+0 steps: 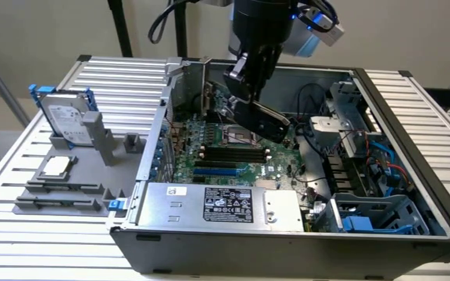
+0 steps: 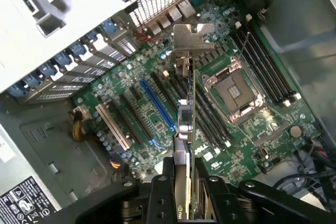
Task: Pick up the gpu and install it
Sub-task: 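Pick up the gpu and move the gpu toward the slot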
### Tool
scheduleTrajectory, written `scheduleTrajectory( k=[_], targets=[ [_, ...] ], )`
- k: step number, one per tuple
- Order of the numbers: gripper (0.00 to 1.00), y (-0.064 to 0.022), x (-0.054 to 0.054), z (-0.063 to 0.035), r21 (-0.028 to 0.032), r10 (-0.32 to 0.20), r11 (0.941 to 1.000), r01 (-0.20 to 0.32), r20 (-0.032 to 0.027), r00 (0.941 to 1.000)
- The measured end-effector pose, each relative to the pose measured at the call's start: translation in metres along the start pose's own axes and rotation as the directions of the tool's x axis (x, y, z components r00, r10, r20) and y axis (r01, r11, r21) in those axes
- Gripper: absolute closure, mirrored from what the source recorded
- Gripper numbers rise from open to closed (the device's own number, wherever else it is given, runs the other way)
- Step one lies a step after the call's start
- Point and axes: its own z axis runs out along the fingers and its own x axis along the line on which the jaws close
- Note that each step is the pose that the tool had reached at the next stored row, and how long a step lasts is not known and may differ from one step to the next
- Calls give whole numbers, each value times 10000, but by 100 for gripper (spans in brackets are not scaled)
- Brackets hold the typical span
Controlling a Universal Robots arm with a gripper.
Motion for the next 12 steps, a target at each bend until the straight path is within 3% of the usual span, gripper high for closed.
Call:
scheduleTrajectory(
  k=[6,12],
  targets=[
    [74,0,0,51,-5,-1081,9941,1081,-2,9941],
    [74,0,1,102,-11,-2163,9763,2163,-3,9763]
  ],
)
